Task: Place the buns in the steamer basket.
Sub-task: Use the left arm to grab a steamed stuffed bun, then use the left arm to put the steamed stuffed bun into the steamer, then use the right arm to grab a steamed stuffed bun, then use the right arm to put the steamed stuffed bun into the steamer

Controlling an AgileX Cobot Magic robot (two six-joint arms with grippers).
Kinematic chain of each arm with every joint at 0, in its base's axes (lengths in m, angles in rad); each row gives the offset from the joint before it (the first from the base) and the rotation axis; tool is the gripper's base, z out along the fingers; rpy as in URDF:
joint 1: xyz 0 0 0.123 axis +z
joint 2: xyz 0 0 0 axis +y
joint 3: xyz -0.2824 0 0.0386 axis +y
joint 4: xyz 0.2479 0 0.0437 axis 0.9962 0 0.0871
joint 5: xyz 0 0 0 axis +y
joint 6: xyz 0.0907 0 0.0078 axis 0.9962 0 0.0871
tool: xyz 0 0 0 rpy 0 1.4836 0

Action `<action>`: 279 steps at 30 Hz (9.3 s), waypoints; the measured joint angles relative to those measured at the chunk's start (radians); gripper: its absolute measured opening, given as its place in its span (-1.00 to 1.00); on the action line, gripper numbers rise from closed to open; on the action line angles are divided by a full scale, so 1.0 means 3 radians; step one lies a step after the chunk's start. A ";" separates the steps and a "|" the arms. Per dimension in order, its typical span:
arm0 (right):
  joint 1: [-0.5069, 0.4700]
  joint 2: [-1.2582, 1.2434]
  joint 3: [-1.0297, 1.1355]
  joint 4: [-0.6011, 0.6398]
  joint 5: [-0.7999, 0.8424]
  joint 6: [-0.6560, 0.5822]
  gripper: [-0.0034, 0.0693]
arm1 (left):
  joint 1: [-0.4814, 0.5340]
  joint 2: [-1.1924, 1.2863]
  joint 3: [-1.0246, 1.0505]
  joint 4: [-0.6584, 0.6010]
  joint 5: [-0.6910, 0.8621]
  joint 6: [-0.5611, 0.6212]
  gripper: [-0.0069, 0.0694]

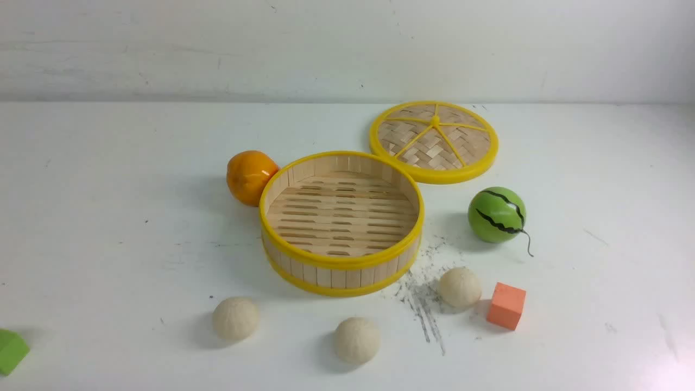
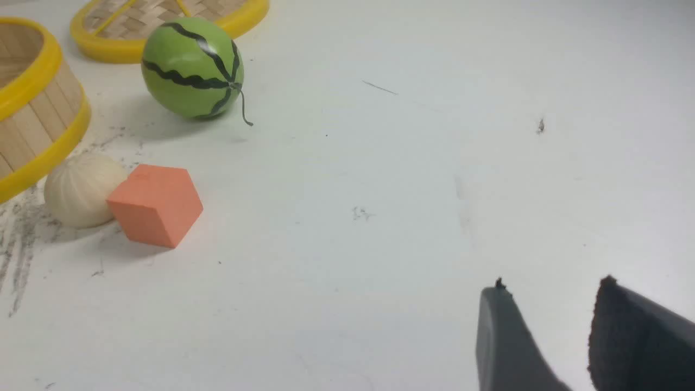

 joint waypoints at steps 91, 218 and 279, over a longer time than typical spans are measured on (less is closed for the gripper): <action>0.0000 0.0000 0.0000 0.0000 0.0000 0.0000 -0.24 | -0.1487 0.5760 -0.4117 0.0199 0.1696 -0.0030 0.68; 0.0102 0.2425 -0.2857 0.1994 0.2028 -0.2632 -0.96 | -0.1495 0.1096 -0.1425 -0.0450 0.0673 -0.0077 -0.85; 0.2481 0.7454 -0.7113 -0.0315 0.2014 -0.0141 -0.79 | -0.1495 0.1096 -0.1425 -0.0503 0.0673 -0.0077 -0.79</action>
